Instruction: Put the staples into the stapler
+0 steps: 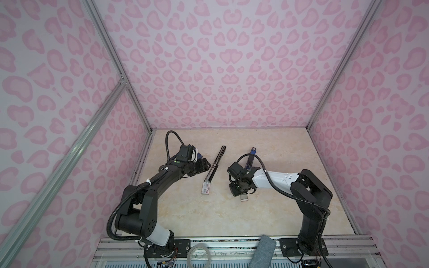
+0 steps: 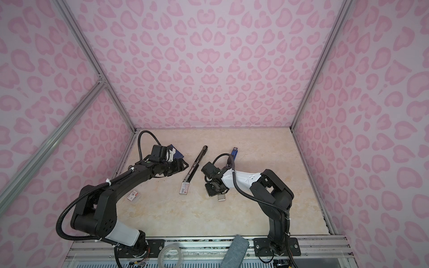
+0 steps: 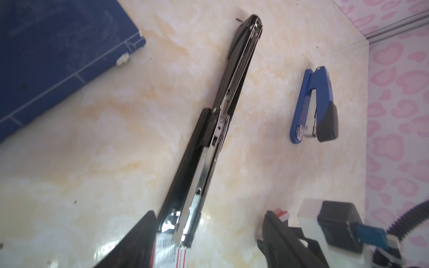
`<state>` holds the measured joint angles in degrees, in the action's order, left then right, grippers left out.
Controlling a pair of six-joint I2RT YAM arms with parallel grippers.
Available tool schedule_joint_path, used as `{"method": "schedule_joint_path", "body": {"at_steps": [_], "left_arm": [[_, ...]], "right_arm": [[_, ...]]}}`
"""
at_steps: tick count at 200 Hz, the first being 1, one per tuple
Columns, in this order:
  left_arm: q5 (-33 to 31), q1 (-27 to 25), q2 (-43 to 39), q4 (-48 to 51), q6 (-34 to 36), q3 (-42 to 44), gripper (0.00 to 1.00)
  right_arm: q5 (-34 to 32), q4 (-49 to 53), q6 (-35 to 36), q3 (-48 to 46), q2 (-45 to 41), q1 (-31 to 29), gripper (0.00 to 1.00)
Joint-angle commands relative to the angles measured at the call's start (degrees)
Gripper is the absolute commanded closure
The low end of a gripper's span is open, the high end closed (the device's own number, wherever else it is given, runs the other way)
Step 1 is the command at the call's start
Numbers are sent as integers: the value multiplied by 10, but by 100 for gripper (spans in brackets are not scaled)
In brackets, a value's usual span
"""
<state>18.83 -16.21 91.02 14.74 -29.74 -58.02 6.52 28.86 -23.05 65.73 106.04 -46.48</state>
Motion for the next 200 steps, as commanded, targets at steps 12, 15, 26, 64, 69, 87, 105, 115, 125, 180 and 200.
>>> {"method": "schedule_joint_path", "body": {"at_steps": [12, 15, 26, 64, 69, 87, 105, 115, 125, 180, 200], "left_arm": [[-40, -22, 85, -1, 41, -89, 24], [-44, -25, 95, 1, 44, -99, 24], [-60, -35, 132, 14, 57, -139, 24], [-115, -62, 259, 82, 103, -291, 24], [-122, -65, 274, 92, 111, -309, 24], [-145, -73, 324, 128, 137, -372, 27], [-154, -77, 364, 152, 155, -416, 30], [-159, -80, 377, 163, 160, -433, 32], [-160, -82, 386, 169, 167, -443, 33], [-142, -99, 419, 184, 194, -475, 43], [-134, -107, 420, 184, 201, -475, 46]], "right_arm": [[6, -20, -18, -35, -51, 18, 61], [8, -24, -20, -36, -57, 19, 60], [15, -37, -23, -41, -74, 29, 58], [78, -98, -31, -43, -93, 77, 55], [83, -108, -31, -43, -91, 83, 55], [100, -138, -28, -32, -76, 102, 55], [127, -188, -34, -20, -51, 124, 55], [139, -212, -39, -11, -32, 135, 56], [149, -226, -46, 5, -8, 145, 56], [143, -246, -76, 86, 97, 170, 58], [129, -249, -91, 90, 114, 180, 58]]}}
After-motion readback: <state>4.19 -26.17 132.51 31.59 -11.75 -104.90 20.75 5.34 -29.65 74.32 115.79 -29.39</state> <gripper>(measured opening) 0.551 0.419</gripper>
